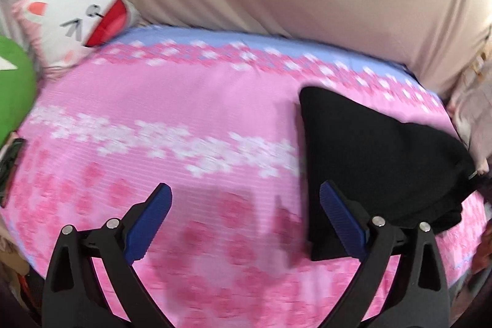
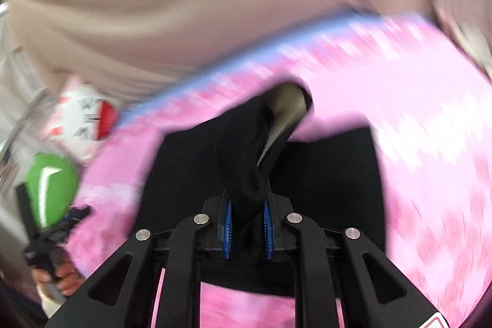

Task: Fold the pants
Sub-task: 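Grasp the folded black pants edge with the right tool and straighten it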

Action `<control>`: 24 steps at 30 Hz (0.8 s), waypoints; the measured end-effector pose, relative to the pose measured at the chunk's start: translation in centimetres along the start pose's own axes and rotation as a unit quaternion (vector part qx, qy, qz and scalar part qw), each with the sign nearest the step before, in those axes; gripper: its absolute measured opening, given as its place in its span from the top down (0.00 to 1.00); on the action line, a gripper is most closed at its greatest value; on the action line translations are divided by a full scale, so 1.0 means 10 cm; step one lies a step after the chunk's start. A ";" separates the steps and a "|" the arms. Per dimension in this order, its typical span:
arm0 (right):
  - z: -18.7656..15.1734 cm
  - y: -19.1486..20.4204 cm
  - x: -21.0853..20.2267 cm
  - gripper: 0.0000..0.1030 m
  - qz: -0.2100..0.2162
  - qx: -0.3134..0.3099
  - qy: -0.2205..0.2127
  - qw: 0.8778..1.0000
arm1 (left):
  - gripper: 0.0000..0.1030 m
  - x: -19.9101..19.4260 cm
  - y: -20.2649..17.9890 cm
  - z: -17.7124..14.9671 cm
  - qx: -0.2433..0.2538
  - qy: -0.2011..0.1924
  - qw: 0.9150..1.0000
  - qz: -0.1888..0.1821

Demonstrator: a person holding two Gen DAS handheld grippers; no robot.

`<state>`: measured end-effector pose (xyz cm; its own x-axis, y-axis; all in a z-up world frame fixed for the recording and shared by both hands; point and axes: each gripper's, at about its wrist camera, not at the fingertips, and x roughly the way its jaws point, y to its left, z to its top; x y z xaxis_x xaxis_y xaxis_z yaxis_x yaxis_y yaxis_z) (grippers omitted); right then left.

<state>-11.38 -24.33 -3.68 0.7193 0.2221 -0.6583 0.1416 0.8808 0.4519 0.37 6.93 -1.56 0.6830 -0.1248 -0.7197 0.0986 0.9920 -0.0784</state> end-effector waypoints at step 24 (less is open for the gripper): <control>-0.17 -0.49 -0.05 0.62 -0.010 0.024 -0.017 1.000 | 0.07 0.42 -0.99 -0.09 0.045 0.046 0.996 -0.054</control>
<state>-13.59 -28.06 -6.66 0.7391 0.1900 -0.6463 0.1874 0.8635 0.4682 1.58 -3.37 -4.46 0.5966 -0.2252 -0.7703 0.2356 0.9667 -0.1001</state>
